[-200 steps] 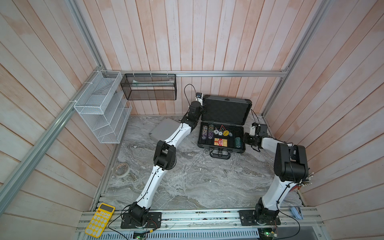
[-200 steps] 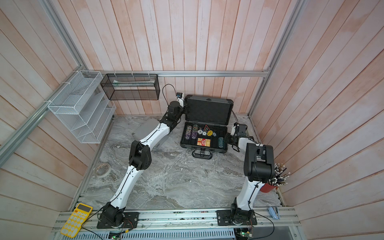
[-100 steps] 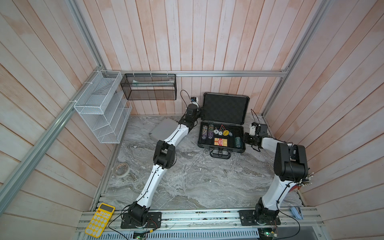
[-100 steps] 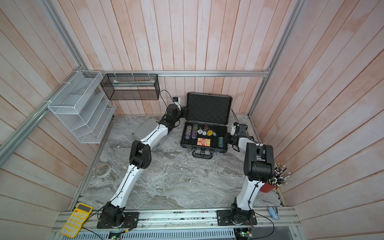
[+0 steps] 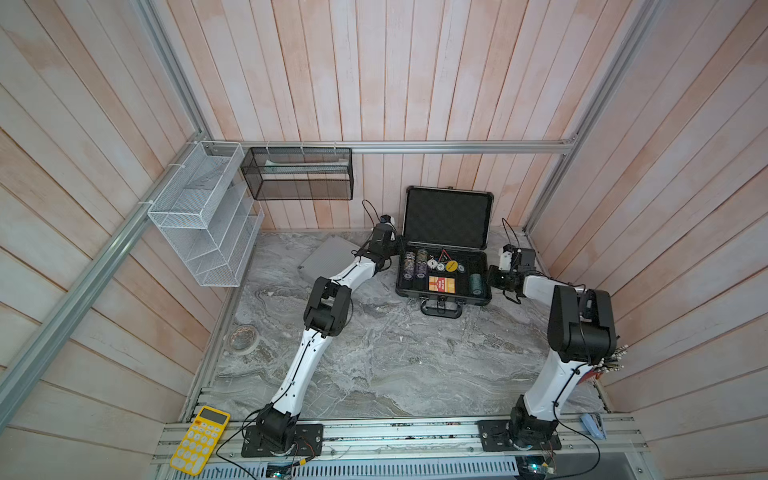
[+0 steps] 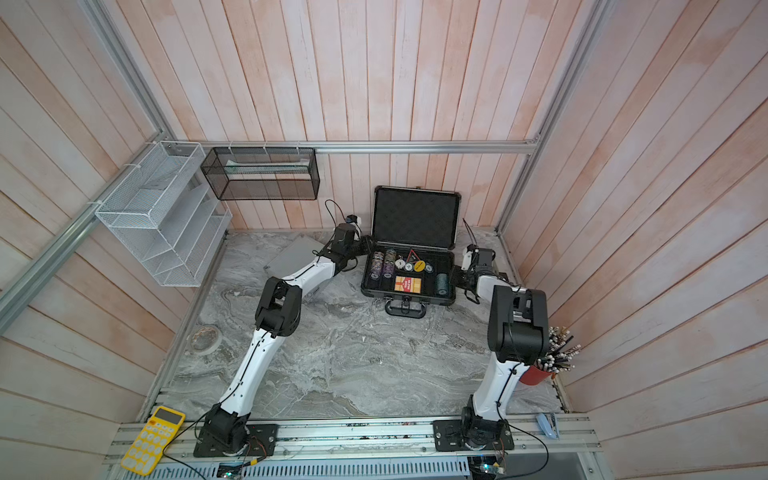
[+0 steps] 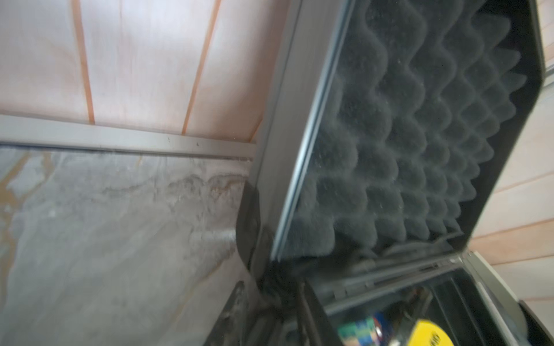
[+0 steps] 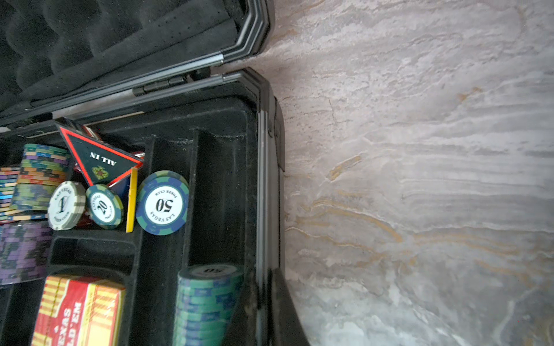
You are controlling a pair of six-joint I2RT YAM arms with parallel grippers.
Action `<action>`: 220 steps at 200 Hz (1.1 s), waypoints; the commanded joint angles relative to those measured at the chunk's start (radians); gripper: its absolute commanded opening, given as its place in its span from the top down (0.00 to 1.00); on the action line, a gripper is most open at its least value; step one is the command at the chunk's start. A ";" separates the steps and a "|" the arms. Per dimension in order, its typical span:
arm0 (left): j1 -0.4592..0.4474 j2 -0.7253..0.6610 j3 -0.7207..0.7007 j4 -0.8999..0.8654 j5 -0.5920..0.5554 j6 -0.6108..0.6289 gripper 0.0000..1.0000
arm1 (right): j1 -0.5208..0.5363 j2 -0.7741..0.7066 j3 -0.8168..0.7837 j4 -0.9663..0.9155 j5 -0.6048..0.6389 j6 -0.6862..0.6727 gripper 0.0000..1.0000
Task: Open the poker set cases
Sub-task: Open the case lid on the poker set case.
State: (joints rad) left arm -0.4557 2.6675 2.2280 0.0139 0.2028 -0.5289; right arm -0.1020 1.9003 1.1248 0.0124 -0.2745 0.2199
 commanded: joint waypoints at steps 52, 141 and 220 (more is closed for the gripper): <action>-0.042 -0.244 -0.367 0.125 0.099 -0.014 0.67 | -0.034 0.094 0.084 -0.102 0.015 -0.068 1.00; -0.117 -0.296 -0.521 0.181 0.129 -0.030 0.68 | -0.034 0.133 0.175 -0.137 0.013 -0.106 1.00; -0.120 -0.272 -0.476 0.183 0.130 -0.034 0.68 | -0.047 0.116 0.165 -0.131 0.028 -0.097 1.00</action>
State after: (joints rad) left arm -0.5167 2.4065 1.7184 0.1715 0.2352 -0.5545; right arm -0.1398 1.9934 1.2915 -0.1009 -0.2817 0.0963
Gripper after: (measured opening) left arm 0.324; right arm 0.095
